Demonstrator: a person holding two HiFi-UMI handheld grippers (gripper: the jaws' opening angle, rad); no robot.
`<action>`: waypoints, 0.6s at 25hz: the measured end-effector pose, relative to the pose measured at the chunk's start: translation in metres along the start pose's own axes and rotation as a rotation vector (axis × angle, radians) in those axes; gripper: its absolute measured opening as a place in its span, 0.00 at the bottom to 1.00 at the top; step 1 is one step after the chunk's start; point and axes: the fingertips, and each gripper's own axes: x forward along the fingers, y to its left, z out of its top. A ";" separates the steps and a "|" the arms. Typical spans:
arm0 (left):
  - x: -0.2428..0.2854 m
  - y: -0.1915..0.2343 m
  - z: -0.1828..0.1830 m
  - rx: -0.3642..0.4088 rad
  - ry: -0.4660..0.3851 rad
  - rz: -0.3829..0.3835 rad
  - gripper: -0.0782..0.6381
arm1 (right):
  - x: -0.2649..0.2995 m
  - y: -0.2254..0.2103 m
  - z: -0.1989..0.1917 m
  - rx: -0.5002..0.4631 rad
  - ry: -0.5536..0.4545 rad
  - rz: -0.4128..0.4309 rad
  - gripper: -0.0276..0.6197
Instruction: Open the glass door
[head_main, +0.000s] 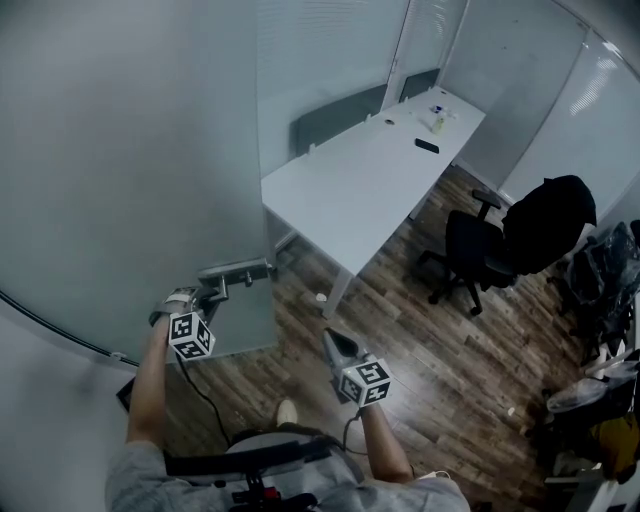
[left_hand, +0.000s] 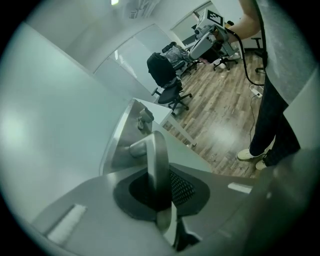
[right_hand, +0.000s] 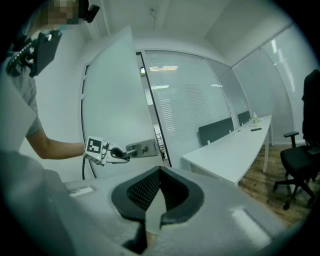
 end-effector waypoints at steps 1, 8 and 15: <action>-0.003 -0.002 0.001 0.004 -0.002 0.000 0.15 | 0.000 0.003 0.001 -0.001 -0.002 0.004 0.04; -0.015 -0.021 0.009 0.030 -0.023 -0.010 0.15 | -0.010 0.021 -0.003 -0.014 -0.006 0.008 0.04; -0.032 -0.039 0.019 0.056 -0.054 -0.015 0.15 | -0.030 0.043 -0.007 -0.026 -0.014 -0.025 0.04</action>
